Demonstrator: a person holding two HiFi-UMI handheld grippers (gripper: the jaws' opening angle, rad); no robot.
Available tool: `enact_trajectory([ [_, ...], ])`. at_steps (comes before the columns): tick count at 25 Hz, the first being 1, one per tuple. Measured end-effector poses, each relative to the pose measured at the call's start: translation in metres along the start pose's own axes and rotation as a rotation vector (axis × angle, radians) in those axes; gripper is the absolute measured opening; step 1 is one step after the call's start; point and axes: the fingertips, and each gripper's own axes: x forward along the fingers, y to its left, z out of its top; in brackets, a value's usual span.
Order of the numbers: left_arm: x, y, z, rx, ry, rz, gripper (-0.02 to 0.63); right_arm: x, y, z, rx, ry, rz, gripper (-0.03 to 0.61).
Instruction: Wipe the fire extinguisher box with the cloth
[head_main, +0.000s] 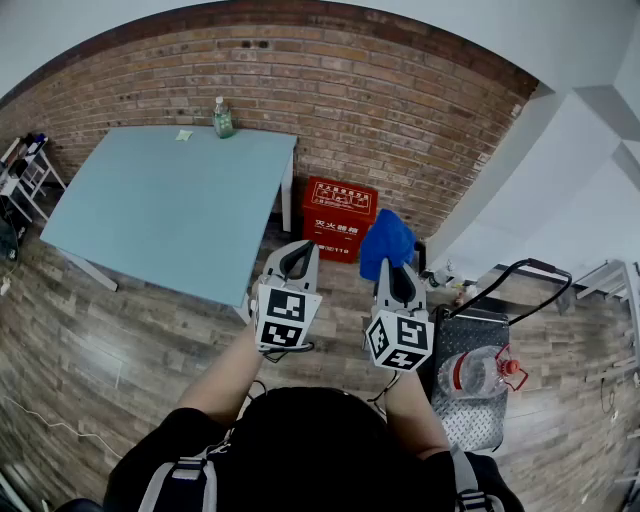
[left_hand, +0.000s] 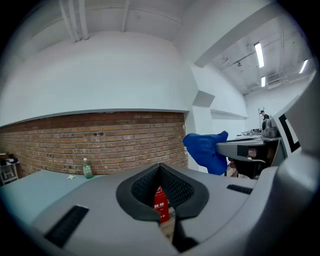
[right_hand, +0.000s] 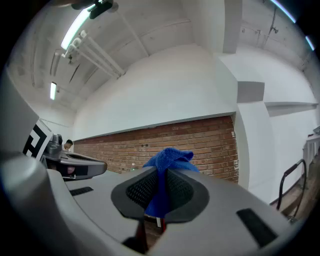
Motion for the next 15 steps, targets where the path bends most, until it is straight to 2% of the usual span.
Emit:
enact_trajectory([
  [8,-0.015,0.033,-0.015,-0.026,0.007,-0.027,0.006,0.0,0.038,-0.005,0.004,-0.005,-0.025,0.048],
  [15,-0.012,0.042,-0.027,-0.024,0.018,-0.036,0.006,0.006,0.047,-0.019,-0.003,0.025,-0.026,0.049],
])
